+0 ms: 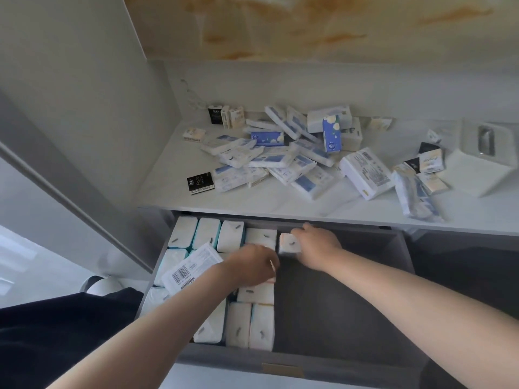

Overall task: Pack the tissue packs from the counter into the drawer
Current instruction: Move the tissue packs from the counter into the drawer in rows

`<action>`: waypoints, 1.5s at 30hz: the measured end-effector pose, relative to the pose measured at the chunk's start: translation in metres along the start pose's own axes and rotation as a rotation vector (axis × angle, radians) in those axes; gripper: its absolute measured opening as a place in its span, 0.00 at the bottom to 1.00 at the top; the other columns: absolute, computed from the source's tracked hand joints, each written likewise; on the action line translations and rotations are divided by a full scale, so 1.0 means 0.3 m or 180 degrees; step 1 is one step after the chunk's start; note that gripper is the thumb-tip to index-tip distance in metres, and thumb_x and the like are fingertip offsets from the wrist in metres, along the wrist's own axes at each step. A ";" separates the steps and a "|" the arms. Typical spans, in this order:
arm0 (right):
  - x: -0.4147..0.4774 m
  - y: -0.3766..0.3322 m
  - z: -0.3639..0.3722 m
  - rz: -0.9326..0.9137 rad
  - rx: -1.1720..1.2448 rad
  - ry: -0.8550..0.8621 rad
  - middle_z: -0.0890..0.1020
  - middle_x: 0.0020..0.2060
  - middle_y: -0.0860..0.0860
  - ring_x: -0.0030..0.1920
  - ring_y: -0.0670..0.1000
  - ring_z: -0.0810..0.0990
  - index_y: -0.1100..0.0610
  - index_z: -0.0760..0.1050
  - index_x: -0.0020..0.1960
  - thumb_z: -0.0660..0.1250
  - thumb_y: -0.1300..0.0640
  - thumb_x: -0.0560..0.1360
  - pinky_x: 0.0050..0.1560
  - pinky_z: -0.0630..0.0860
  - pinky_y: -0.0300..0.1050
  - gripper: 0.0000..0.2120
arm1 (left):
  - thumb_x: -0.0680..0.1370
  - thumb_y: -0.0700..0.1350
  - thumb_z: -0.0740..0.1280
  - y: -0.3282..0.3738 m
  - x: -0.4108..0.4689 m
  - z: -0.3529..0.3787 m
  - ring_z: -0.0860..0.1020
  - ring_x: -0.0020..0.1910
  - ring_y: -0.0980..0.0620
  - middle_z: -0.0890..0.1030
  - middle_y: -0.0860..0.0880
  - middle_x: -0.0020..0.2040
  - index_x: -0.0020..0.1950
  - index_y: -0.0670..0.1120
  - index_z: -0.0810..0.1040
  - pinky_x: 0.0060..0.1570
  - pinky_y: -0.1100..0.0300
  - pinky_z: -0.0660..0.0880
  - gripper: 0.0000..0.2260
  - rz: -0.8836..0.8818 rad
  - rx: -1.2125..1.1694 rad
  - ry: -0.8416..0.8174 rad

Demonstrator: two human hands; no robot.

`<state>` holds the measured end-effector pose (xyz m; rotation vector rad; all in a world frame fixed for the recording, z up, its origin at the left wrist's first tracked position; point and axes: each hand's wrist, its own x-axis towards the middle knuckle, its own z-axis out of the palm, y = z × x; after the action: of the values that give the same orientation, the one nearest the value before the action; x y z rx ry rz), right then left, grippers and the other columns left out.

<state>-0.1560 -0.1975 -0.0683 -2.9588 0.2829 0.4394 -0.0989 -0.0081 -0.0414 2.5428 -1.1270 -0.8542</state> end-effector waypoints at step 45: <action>-0.074 -0.195 -0.212 0.0452 0.3963 -0.1457 0.83 0.43 0.55 0.39 0.54 0.81 0.57 0.79 0.55 0.61 0.39 0.79 0.31 0.71 0.42 0.22 | 0.63 0.61 0.76 0.015 -0.140 -0.197 0.70 0.63 0.49 0.68 0.49 0.68 0.76 0.55 0.54 0.61 0.54 0.71 0.48 -0.0205 -0.0622 0.0680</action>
<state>-0.1474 -0.1473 0.0049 -1.5911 0.4765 0.6258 -0.0888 0.0184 0.0254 2.4497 -0.8581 -0.6525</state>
